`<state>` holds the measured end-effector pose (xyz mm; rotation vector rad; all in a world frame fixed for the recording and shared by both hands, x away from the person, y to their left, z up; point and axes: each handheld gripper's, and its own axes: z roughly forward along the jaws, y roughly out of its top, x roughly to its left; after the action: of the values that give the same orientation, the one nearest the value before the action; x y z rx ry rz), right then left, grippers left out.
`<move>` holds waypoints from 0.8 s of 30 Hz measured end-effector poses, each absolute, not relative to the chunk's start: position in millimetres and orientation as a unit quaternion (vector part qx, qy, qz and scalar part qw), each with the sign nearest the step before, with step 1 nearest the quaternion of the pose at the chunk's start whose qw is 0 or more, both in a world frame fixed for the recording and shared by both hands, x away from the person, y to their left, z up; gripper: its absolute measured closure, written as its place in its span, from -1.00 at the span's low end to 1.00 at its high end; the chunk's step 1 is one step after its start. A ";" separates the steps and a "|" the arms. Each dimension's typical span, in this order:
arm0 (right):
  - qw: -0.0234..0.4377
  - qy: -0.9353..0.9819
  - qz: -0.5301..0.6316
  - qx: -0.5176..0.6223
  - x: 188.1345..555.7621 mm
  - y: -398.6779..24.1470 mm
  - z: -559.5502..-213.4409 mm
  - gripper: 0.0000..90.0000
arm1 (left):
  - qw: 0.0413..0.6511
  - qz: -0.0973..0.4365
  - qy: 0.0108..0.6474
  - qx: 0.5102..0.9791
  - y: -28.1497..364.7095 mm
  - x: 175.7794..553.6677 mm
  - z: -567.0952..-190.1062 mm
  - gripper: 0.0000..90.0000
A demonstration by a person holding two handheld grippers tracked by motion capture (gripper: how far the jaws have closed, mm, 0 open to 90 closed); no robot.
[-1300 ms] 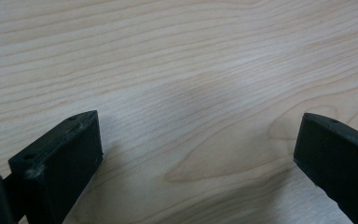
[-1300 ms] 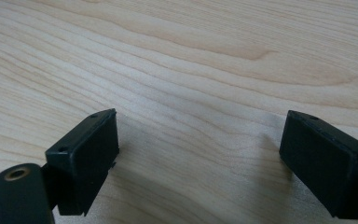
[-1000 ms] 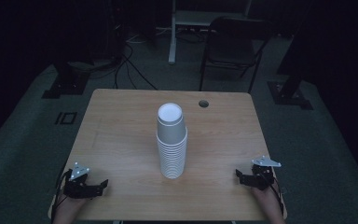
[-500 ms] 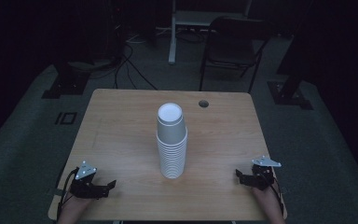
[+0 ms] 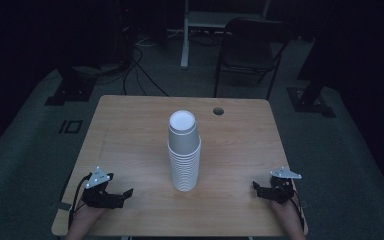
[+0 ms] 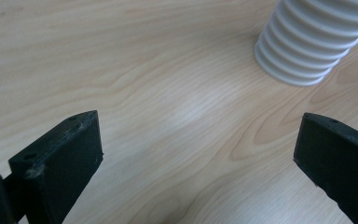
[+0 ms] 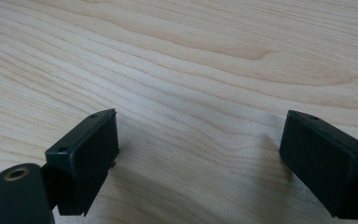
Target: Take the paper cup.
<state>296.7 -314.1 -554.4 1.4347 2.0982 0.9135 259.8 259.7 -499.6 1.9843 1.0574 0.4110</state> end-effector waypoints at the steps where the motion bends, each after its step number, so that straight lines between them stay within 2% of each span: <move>1: 0.219 0.758 0.330 0.518 296.7 -314.2 -554.4 -0.75 | 0.418 0.165 0.416 0.791 257.2 260.4 -497.2 -0.97; 24: 0.219 0.758 0.330 0.518 296.7 -314.1 -554.4 -0.75 | 0.471 0.160 0.314 0.809 197.0 277.7 -446.5 -0.97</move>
<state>296.7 -314.1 -554.4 1.4349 2.0982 0.9130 277.7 197.0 -446.5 1.9814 0.7680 0.3912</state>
